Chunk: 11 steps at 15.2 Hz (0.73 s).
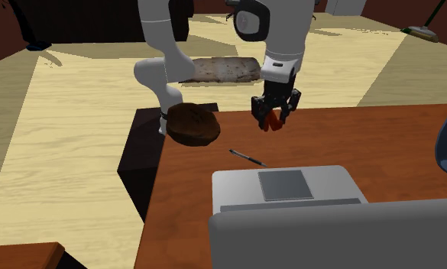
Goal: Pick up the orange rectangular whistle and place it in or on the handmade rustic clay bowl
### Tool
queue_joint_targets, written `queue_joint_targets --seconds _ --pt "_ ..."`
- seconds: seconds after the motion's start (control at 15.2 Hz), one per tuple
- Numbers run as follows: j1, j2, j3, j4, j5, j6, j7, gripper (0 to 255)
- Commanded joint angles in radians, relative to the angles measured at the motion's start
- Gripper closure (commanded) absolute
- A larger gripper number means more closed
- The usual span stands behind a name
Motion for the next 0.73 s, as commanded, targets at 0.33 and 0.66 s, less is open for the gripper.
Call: queue_joint_targets --seconds 0.33,0.66 --pt "-0.003 -0.018 -0.006 0.080 0.008 -0.096 -0.008 255" --pt "-0.004 -0.022 -0.008 0.143 0.009 -0.163 -0.009 255"
